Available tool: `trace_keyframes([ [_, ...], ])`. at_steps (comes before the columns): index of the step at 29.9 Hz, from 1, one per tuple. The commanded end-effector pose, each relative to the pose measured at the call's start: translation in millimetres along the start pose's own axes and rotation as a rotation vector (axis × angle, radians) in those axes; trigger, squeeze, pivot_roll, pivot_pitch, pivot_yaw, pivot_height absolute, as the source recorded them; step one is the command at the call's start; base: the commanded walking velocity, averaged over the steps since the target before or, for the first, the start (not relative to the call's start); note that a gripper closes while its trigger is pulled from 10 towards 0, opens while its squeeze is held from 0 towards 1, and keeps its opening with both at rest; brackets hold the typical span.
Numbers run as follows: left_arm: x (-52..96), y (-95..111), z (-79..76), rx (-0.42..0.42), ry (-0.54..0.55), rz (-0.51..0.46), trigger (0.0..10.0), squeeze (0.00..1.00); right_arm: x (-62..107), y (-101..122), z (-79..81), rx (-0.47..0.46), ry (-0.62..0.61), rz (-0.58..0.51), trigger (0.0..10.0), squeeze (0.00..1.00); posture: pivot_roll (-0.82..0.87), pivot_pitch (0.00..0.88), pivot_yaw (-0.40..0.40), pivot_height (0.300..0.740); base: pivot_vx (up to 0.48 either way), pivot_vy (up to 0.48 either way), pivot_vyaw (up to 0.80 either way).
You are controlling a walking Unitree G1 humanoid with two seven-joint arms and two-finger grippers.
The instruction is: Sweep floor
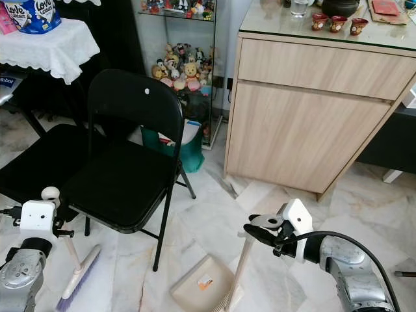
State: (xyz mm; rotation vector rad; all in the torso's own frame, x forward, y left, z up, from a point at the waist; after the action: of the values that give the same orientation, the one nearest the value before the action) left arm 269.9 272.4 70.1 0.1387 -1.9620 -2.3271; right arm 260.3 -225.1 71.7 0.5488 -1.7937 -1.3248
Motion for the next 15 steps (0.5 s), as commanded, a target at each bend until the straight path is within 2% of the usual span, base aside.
trace_keyframes([
  [1, -1.3, 5, 5.7, -0.018, 0.013, -0.028, 10.0, 0.0, 0.9, 2, -5.9, 0.052, -0.027, 0.033, 10.0, 0.0, 0.0, 0.093, 0.017, 0.74, 0.0, 0.0, 0.0],
  [4, -1.2, 5, 5.8, -0.018, 0.013, -0.028, 10.0, 0.0, 2.3, -2, -18.2, 0.067, -0.127, 0.075, 10.0, 0.0, 0.0, 0.092, 0.017, 0.74, 0.0, 0.0, 0.0],
  [15, -1.3, 5, 5.7, -0.017, 0.011, -0.029, 10.0, 0.0, 3.2, 1, -23.2, 0.085, -0.151, 0.064, 10.0, 0.0, 0.0, 0.089, 0.016, 0.74, 0.0, 0.0, 0.0],
])
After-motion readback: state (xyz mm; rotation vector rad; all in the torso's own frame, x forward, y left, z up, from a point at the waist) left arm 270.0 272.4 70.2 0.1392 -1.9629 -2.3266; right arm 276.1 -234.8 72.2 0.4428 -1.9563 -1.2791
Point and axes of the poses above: a point about 5 cm out from each wrist's last joint towards the gripper, its own x axis pointing back from the gripper into the wrist, its own y axis along the axis of the wrist's last joint, z = x × y, the point moved 1 cm from there along -x, pointing out of the wrist towards the gripper, and after that the axes turned 9 degrees about x, right-handed, at the moved point
